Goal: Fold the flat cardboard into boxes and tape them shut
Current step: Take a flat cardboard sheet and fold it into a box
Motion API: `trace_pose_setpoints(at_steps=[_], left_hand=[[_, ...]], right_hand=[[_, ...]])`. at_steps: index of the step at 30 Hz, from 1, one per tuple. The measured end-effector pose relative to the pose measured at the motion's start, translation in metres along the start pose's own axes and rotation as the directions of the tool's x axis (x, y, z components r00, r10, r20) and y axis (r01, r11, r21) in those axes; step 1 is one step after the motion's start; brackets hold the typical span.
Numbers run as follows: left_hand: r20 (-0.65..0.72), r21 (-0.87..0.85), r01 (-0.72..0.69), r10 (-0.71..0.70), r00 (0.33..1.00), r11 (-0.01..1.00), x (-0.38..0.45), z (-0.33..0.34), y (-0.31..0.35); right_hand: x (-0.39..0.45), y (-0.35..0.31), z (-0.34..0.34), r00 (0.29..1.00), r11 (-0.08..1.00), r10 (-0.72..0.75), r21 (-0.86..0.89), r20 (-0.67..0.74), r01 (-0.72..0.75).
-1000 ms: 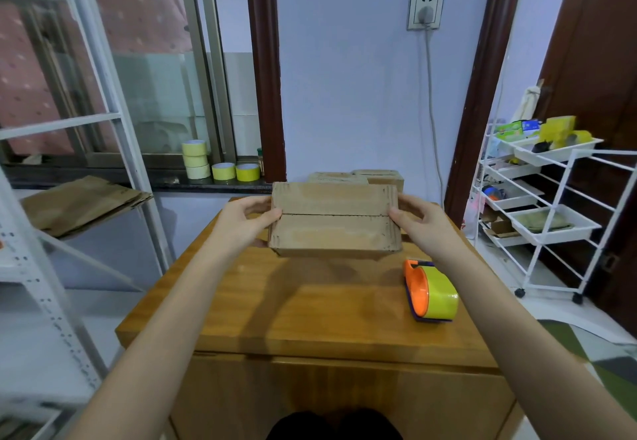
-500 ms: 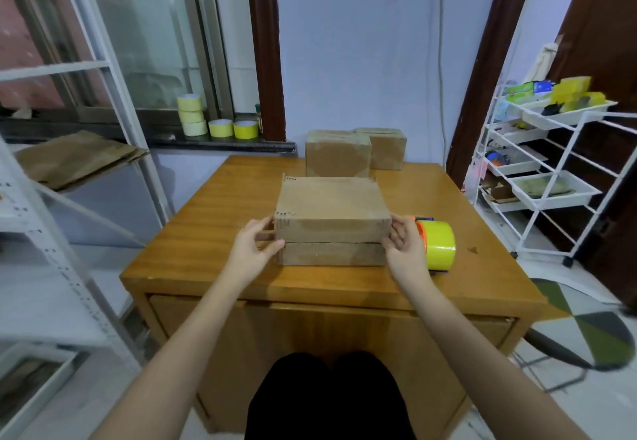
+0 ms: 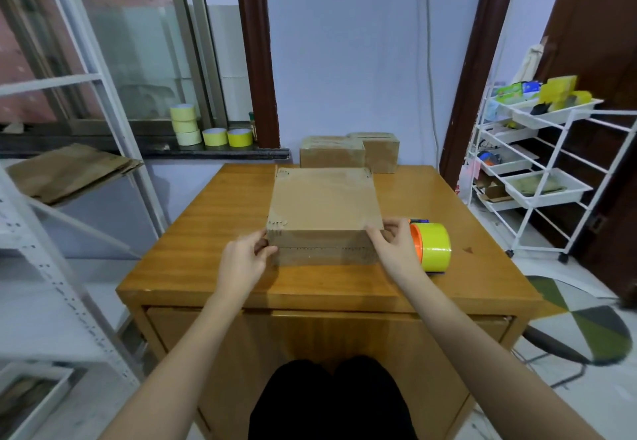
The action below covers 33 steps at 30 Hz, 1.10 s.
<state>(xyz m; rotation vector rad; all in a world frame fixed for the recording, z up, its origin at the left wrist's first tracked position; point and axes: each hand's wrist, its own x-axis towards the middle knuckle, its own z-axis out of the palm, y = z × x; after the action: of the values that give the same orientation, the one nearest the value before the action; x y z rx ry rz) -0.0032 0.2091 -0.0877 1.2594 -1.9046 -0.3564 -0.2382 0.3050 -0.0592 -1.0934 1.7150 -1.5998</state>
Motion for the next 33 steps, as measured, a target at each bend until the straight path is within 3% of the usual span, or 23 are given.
trace_pose_setpoints(at_steps=[4,9,19,23,26,29,31,33], left_hand=[[0.001,0.109,-0.075,0.076,0.997,0.991,0.0,0.002,-0.005],[0.12,0.305,-0.193,0.163,0.979,0.933,-0.001,-0.002,-0.019],[0.249,0.411,-0.316,0.229,0.941,0.855,-0.019,-0.006,-0.031],[0.262,0.454,-0.401,0.312,0.913,0.795,-0.022,-0.013,-0.03],[0.287,0.461,-0.323,0.205,0.936,0.827,-0.015,-0.018,-0.022],[0.233,0.369,-0.102,0.014,0.972,0.924,0.001,-0.028,-0.013],[0.135,0.14,0.031,-0.05,0.99,0.99,0.013,-0.038,0.001],[0.107,-0.188,0.144,-0.126,0.986,0.972,0.023,-0.049,0.022]], right_hand=[[-0.003,0.004,-0.003,0.995,0.998,-0.057,0.037,0.082,0.055],[-0.01,0.014,-0.013,0.963,0.992,-0.127,0.052,0.239,0.118],[-0.025,0.028,-0.014,0.927,0.909,-0.079,-0.356,0.368,0.218],[-0.027,0.031,-0.02,0.912,0.922,-0.045,-0.334,0.407,0.194],[-0.024,0.023,-0.021,0.929,0.962,-0.054,-0.232,0.366,0.148],[-0.02,-0.006,-0.022,0.953,0.994,-0.075,-0.056,0.293,0.095],[-0.015,-0.031,-0.023,0.975,0.994,-0.104,0.065,0.196,0.093],[-0.011,-0.053,-0.024,0.987,0.986,-0.136,0.11,0.085,0.126]])
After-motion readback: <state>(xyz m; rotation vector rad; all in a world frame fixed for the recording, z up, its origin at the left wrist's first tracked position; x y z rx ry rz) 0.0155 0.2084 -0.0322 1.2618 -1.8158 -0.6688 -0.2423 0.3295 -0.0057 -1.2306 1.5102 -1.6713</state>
